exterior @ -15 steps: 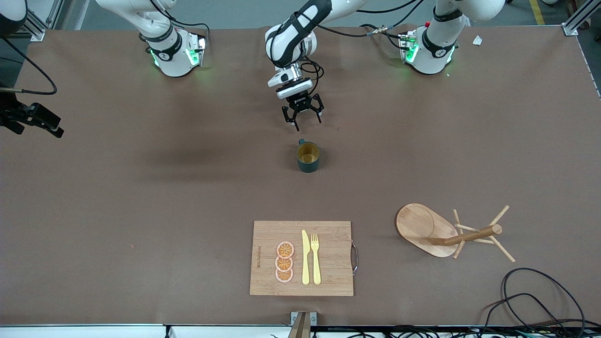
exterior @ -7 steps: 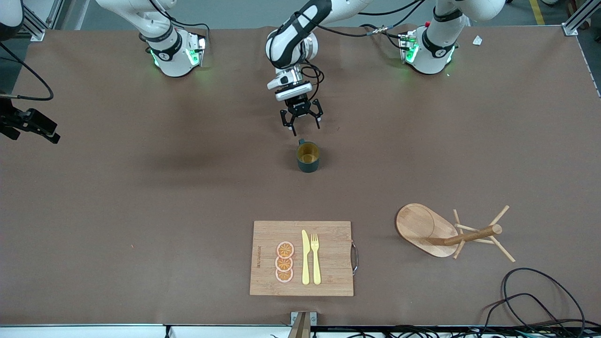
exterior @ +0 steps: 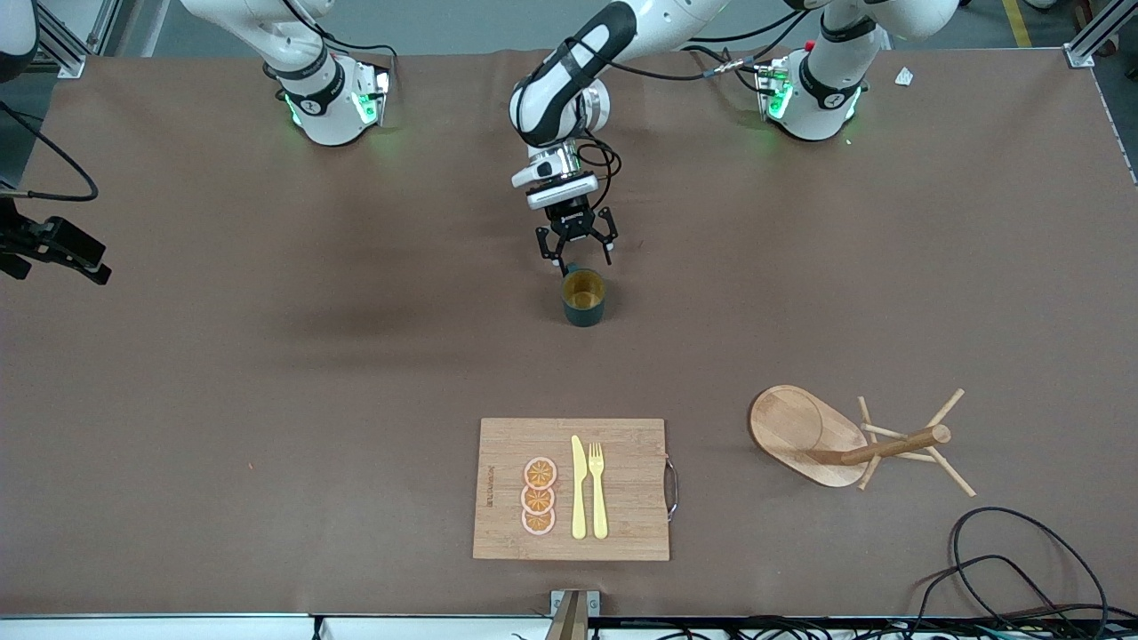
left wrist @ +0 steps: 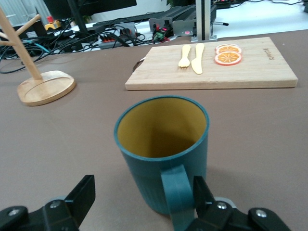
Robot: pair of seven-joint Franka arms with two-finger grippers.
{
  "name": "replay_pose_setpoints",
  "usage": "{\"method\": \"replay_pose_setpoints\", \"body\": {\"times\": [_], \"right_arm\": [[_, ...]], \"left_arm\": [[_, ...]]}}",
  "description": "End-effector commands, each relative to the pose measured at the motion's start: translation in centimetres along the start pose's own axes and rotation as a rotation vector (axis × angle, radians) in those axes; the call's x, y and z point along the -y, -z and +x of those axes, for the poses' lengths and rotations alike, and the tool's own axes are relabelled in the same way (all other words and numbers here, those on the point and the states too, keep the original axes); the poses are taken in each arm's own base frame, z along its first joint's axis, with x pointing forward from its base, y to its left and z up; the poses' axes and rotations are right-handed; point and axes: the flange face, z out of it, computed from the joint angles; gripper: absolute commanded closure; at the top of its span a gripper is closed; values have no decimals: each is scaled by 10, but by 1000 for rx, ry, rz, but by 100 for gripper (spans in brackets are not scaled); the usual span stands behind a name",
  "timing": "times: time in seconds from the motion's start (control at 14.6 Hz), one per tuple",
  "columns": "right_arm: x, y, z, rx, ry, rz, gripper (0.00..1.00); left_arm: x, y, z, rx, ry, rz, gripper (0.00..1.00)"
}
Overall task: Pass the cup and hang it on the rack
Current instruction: 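Lower the left gripper onto the teal mug's handle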
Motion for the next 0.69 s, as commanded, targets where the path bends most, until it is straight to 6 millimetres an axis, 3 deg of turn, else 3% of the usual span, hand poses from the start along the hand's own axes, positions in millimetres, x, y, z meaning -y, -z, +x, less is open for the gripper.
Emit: {"method": "replay_pose_setpoints", "body": {"times": [0.0, 0.07, 0.21, 0.62], "right_arm": [[1, -4, -2, 56, 2, 10, 0], [1, -4, -4, 61, 0, 11, 0], [7, -28, -14, 103, 12, 14, 0], [8, -31, -26, 93, 14, 18, 0]], "left_arm": [[-2, -10, -15, -23, 13, -46, 15], [-3, -11, -19, -28, 19, -53, 18], [-4, -12, -19, -35, 17, -62, 30], [-11, -14, -15, -35, 32, -64, 63]]}}
